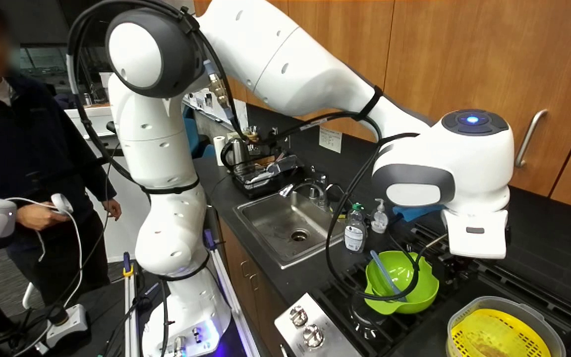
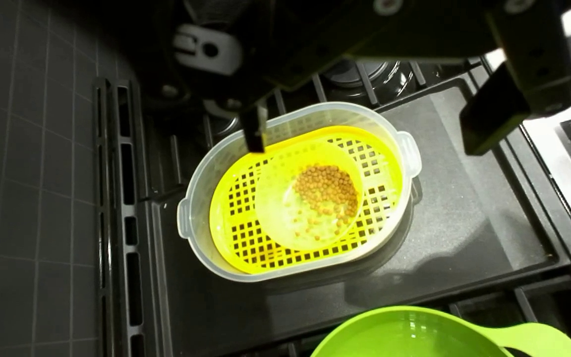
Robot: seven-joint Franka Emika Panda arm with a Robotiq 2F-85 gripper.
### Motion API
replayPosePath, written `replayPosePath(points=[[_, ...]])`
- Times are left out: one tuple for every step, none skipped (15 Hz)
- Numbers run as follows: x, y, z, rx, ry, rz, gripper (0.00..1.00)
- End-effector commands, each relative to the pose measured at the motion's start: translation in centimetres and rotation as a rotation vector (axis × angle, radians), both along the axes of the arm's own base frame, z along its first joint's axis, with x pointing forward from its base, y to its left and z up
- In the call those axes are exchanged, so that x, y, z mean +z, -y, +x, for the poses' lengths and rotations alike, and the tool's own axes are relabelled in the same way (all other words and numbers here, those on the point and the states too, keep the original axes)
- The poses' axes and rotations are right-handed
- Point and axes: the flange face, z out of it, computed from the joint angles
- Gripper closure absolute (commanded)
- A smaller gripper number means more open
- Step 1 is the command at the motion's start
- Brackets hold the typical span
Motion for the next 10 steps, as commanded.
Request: replayPosePath(points=[[-0.7, 1.4, 2.6, -0.031, -0.026, 0.018, 0.0], [-1.1, 1.9, 3.0, -0.04, -0.035, 0.021, 0.0], [-1.5, 2.4, 3.5, -0.052, -0.044, 0.027, 0.0], [-1.9, 2.8, 4.0, -0.059, -0.056, 0.037, 0.0], [-2.3, 3.2, 4.5, -0.069, -0.065, 0.049, 0.0], [-3.0, 3.8, 5.0, -0.082, -0.079, 0.067, 0.0], [-3.5, 4.3, 5.3, -0.095, -0.09, 0.079, 0.0], [-4.0, 4.7, 5.6, -0.105, -0.1, 0.088, 0.0], [-4.5, 5.3, 5.8, -0.119, -0.107, 0.096, 0.0], [-4.9, 5.8, 6.0, -0.133, -0.111, 0.102, 0.0]])
